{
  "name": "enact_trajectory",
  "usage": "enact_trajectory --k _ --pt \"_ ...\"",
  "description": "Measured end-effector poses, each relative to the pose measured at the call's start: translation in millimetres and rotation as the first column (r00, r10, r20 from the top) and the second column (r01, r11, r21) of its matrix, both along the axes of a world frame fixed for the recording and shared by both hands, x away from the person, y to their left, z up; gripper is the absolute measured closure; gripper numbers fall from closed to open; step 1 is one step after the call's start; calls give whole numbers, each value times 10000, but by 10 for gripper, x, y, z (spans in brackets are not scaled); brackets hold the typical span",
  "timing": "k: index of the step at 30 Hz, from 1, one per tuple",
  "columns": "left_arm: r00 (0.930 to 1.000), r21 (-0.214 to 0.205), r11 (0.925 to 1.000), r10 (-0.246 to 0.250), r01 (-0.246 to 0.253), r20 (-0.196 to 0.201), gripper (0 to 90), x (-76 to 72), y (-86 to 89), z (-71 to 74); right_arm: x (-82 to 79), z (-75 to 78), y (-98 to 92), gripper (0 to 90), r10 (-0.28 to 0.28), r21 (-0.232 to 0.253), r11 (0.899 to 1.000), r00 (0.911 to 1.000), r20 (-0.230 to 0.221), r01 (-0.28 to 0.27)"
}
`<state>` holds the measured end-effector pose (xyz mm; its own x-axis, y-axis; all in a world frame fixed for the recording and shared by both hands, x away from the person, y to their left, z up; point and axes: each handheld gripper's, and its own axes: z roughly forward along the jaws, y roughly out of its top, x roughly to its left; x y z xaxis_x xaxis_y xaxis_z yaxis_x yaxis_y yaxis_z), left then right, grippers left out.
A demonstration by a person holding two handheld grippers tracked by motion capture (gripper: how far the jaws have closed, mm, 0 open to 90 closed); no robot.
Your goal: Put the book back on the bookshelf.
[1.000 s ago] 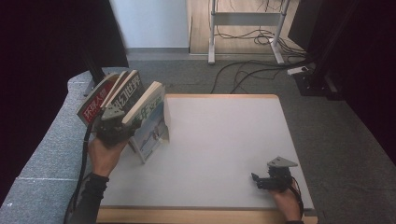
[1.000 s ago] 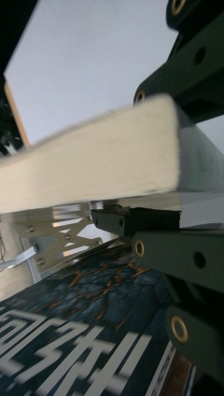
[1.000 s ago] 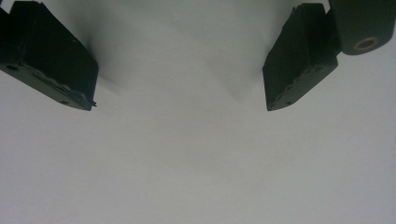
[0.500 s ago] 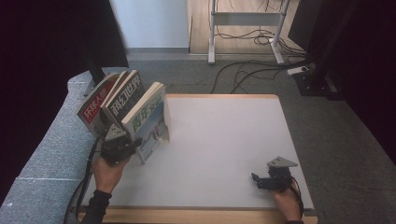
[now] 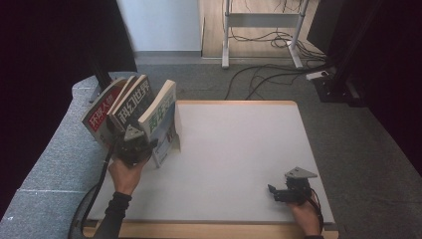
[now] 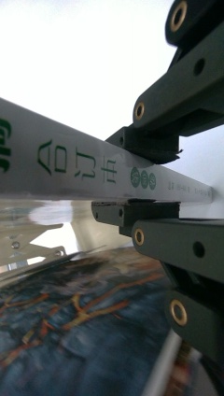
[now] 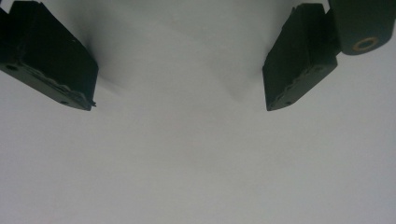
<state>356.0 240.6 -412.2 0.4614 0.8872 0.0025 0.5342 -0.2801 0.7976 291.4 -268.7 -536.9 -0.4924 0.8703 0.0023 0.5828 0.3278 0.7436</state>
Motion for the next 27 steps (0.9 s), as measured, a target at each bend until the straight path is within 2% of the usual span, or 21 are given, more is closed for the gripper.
enact_trajectory --k 5,9,13,18,21,22,24,26,27 --pt "9999 36 9999 -157 157 55 720 112 -156 6 0 0 0 98 -1 4 10000 10000 -3 1" --pt "9990 364 9983 -451 450 28 706 133 -273 31 1 0 0 98 0 6 10000 10000 -3 0" --pt "9986 412 9979 -509 501 172 626 92 -343 8 0 0 0 98 0 6 10000 10000 -3 0" --pt "9937 158 9936 -1119 1119 -41 507 4 -358 40 0 0 0 99 1 4 10000 10000 1 -1" --pt "9871 100 9874 -1579 1582 -269 396 -104 -361 64 0 0 0 99 5 -2 10000 10000 4 -5" --pt "9827 115 9835 -1801 1808 -431 354 -154 -355 59 -1 0 0 99 5 -3 10000 10000 6 -5" --pt "9761 -3 9771 -2127 2129 -450 277 -233 -338 33 -1 0 1 99 1 1 10000 10000 -6 -1" --pt "9672 -256 9684 -2491 2481 -508 198 -313 -310 -23 -1 0 1 98 -1 -3 10000 10000 -4 1" --pt "9603 -381 9617 -2732 2714 -565 166 -355 -294 -65 -2 1 1 98 -6 -4 10000 10000 -4 6"
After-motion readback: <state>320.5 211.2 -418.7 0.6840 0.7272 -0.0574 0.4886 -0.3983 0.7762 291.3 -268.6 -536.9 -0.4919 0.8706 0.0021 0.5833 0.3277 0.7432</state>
